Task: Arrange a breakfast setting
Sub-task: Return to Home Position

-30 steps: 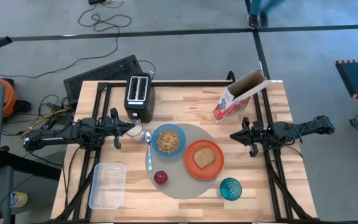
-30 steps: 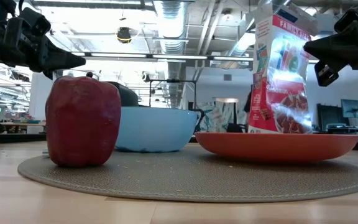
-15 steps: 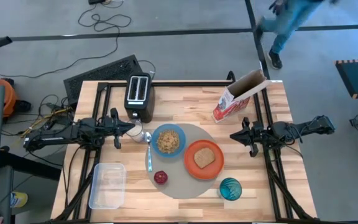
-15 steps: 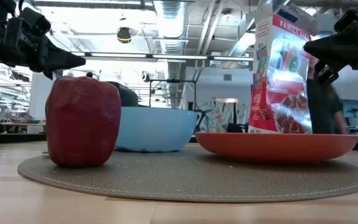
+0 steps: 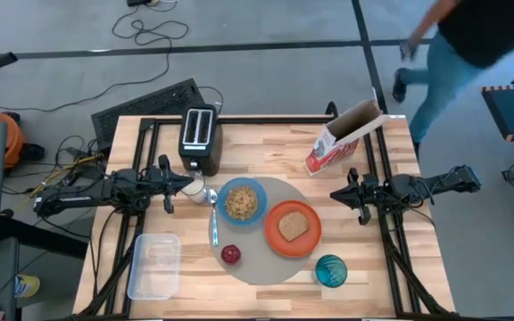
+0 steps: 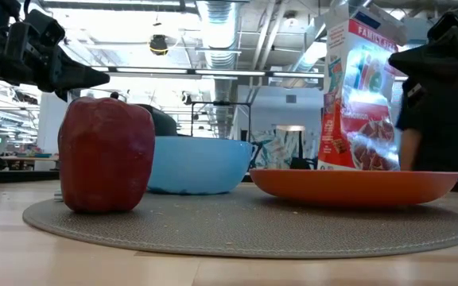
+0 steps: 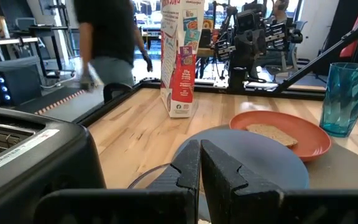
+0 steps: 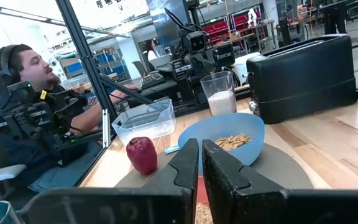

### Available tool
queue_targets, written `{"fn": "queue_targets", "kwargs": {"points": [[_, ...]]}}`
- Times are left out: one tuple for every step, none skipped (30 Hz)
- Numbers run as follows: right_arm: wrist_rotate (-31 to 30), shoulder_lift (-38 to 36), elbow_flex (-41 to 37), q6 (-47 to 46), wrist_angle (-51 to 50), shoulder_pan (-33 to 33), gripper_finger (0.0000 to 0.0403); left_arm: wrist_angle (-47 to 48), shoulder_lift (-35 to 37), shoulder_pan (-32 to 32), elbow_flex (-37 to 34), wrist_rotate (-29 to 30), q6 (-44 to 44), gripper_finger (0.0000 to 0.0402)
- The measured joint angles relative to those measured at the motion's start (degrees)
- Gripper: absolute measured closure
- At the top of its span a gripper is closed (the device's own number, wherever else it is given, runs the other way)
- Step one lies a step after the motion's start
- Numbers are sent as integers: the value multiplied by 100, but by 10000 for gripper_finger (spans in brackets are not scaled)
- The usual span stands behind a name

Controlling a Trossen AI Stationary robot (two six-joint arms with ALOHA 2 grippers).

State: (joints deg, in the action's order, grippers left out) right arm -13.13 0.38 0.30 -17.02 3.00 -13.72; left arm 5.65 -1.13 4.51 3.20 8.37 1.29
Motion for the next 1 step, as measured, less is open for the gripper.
{"fn": "queue_targets", "kwargs": {"points": [[0, 0, 0, 0, 0, 1, 352, 0, 0, 0, 0, 0, -1, 401]]}}
